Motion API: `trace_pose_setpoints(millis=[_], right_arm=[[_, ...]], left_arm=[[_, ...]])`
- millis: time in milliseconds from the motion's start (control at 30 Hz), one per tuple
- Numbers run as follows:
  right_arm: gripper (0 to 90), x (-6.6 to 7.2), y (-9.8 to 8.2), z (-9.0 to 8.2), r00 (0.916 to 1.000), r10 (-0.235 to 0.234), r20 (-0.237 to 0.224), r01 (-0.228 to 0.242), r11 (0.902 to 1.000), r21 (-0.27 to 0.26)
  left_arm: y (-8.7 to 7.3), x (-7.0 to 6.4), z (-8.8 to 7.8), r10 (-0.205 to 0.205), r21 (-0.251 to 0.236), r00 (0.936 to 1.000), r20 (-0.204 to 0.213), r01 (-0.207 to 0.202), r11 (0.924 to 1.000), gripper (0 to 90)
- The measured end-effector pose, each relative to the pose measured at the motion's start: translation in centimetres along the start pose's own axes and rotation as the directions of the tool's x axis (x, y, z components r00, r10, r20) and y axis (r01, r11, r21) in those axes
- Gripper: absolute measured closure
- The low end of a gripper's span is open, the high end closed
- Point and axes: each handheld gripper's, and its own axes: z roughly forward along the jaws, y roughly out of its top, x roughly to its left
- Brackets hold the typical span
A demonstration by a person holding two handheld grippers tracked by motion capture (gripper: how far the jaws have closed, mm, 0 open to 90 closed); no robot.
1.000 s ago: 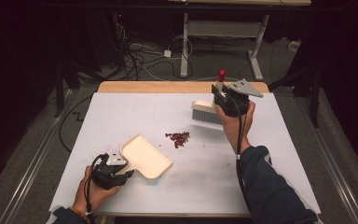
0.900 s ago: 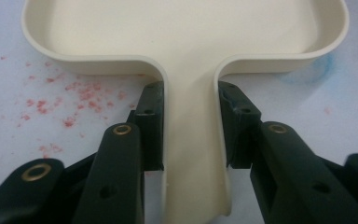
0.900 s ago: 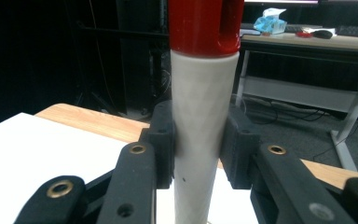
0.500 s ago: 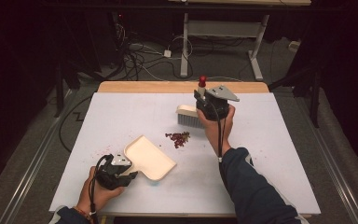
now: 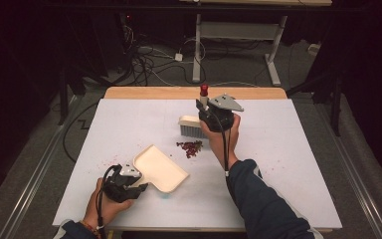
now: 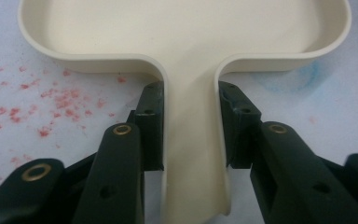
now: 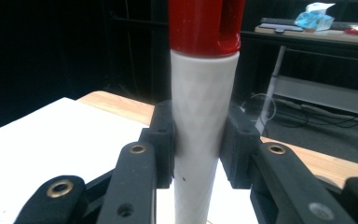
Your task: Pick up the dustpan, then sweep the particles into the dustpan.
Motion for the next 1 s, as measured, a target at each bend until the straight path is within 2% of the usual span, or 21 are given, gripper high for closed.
trace_pose_setpoints(millis=[167,300,467,733,800,1000], right_arm=[[70.0,0.3,0.0,0.0,0.9999,-0.004,-0.013,0.004,1.0000,0.002],[70.0,0.8,0.0,-0.2,0.9991,-0.013,-0.041,0.014,0.9998,0.013],[69.9,1.6,-0.2,-0.8,0.9967,-0.043,-0.068,0.045,0.9988,0.018],[69.8,2.9,-0.8,-2.3,0.9929,-0.064,-0.100,0.067,0.9975,0.021],[69.8,3.6,-1.2,-3.0,0.9910,-0.085,-0.104,0.088,0.9960,0.018],[69.7,4.3,-1.6,-4.0,0.9885,-0.074,-0.132,0.077,0.9969,0.018]], left_arm=[[0.1,-0.1,0.0,0.003,0.000,1.0000,-0.002,-0.003,1.0000,64.0],[0.1,-0.1,0.1,0.003,0.004,1.0000,-0.003,-0.003,1.0000,64.0],[0.2,-0.3,0.1,0.001,0.014,1.0000,-0.008,-0.001,0.9999,64.0],[1.0,-0.5,0.5,-0.017,0.033,0.9998,-0.004,0.017,0.9993,64.1],[1.2,-0.4,0.7,-0.017,0.044,0.9999,0.003,0.017,0.9989,64.1],[1.8,-0.7,0.9,-0.020,0.050,0.9998,0.000,0.020,0.9986,64.1]])
